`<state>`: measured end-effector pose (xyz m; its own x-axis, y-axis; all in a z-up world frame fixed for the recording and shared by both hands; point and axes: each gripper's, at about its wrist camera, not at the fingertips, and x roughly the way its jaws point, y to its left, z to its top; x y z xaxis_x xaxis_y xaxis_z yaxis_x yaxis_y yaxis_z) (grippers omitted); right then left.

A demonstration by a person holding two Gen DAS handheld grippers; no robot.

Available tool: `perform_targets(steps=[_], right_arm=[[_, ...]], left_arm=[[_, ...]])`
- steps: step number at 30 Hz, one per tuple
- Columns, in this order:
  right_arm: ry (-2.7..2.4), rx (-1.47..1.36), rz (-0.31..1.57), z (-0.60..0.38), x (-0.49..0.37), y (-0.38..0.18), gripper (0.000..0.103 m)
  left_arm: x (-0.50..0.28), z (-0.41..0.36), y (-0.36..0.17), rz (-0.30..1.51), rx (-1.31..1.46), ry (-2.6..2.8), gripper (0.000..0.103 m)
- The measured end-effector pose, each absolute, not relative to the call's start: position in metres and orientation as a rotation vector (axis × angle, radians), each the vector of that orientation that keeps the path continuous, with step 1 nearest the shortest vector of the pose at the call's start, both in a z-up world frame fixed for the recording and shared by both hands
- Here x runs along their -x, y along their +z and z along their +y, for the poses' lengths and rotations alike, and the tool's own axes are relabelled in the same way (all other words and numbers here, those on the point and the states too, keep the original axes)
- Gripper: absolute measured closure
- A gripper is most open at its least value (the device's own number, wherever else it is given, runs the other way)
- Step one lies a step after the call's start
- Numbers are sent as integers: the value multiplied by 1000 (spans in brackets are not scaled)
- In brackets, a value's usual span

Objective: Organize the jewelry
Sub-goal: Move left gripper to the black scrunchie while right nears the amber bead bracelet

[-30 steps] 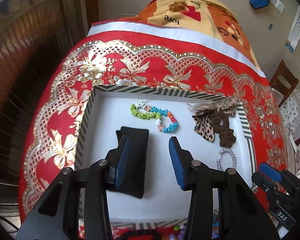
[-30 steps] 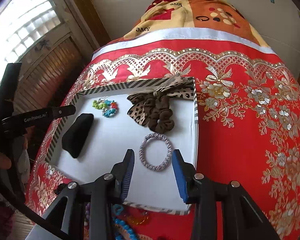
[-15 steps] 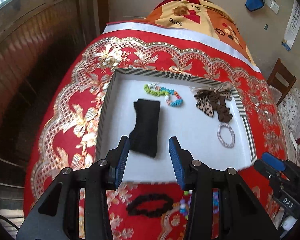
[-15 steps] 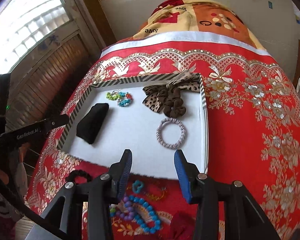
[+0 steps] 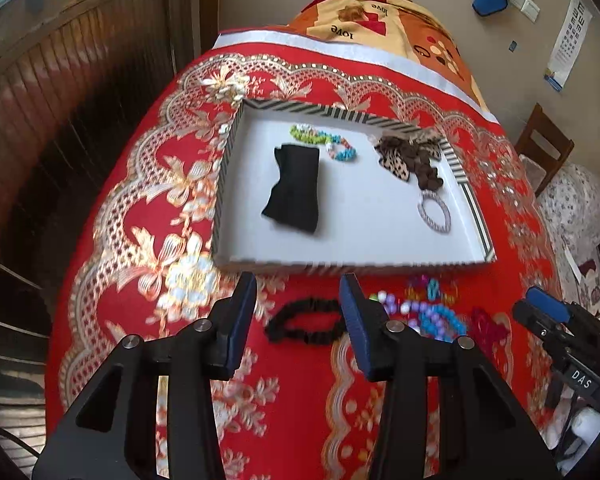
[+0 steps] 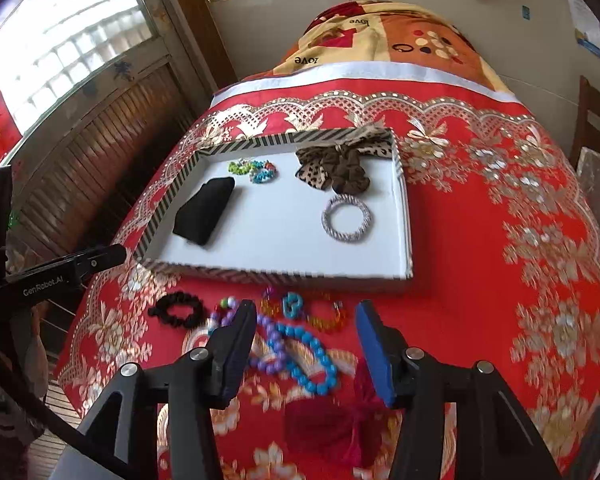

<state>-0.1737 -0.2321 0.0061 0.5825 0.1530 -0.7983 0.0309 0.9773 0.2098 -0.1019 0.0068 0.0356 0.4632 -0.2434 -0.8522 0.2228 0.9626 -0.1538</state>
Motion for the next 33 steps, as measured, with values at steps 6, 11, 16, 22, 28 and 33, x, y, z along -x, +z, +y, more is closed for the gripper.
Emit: perform_targets(steps=[6, 11, 16, 22, 28, 33], right_arm=[[44, -225, 962, -236, 206, 0, 54], [38, -228, 979, -237, 226, -9, 54], [59, -211, 973, -230, 235, -13, 54], [68, -161, 965, -222, 222, -18, 54], [58, -173, 970, -224, 203, -21, 54], [60, -164, 988, -223, 184, -28, 54]], left_arm=[[118, 25, 27, 1083, 48, -290, 54], [126, 35, 14, 1120, 64, -283, 54], [130, 38, -2, 1162, 77, -280, 54], [125, 38, -14, 1183, 103, -297, 54], [114, 32, -22, 1191, 100, -304, 48], [97, 22, -28, 1196, 107, -289, 48]])
